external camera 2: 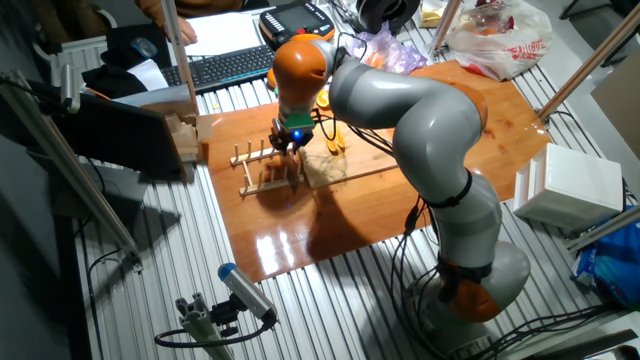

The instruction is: Chop the orange

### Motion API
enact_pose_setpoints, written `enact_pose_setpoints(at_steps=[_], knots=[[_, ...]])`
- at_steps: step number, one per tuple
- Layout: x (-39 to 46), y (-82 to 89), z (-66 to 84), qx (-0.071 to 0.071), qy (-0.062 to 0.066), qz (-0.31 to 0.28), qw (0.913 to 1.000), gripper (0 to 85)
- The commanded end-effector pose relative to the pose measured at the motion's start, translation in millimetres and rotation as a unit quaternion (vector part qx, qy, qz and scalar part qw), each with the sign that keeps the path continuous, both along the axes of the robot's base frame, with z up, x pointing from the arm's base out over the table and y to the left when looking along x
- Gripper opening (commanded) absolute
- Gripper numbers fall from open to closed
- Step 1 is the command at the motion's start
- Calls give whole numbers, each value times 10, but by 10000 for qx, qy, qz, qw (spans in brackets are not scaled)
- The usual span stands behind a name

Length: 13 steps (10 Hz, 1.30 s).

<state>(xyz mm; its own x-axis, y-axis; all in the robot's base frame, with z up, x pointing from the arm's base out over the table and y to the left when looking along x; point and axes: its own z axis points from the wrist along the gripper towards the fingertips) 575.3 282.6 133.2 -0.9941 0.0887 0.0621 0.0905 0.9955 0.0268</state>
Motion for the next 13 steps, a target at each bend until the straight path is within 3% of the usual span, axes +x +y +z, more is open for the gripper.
enact_pose_setpoints(at_steps=[1, 2, 4, 6, 8, 10, 13], knots=[[-24, -21, 209, 14, 31, -2, 10000, 340], [-56, -52, 335, 83, 16, -2, 10000, 340], [-132, -128, 573, 108, -53, 179, 9998, 0], [-180, -258, 813, 294, -11, 326, 9990, 0], [-219, -462, 1071, 169, -48, 562, 9983, 0], [-235, -606, 1207, 175, -53, 669, 9976, 0], [-284, -686, 1282, 216, -75, 736, 9970, 0]])
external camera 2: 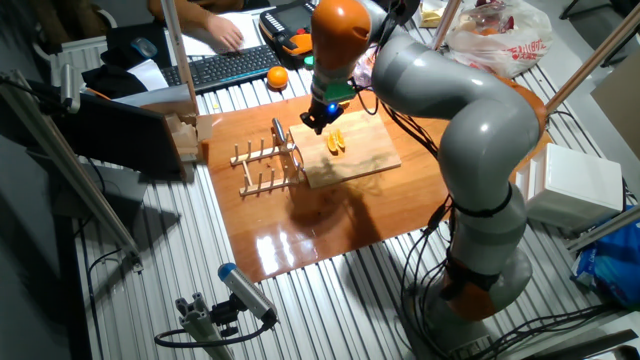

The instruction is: Chop the orange

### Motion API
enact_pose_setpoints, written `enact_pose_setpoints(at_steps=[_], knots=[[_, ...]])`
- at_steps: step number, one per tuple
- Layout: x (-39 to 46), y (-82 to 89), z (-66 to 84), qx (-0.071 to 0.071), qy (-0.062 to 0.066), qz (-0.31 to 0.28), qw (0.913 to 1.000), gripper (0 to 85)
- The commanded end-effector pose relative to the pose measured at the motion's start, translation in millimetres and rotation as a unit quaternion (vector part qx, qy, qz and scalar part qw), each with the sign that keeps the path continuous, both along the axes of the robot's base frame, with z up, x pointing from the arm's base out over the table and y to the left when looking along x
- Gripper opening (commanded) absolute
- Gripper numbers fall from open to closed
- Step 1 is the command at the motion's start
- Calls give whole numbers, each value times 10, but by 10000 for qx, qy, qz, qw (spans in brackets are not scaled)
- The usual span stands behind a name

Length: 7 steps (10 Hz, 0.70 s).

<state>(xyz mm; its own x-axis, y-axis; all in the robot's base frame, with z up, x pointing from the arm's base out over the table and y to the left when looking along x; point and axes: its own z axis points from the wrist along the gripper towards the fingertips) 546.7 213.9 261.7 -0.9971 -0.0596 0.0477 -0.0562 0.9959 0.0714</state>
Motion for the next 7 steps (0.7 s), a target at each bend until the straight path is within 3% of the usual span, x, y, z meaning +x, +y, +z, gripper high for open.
enact_pose_setpoints(at_steps=[1, 3, 7], knots=[[-7, -6, 6, 1, 1, -2, 10000, 0], [-18, -10, 11, -92, -29, -19, 10000, 0], [-21, -2, 1, -145, -37, -12, 9999, 0]])
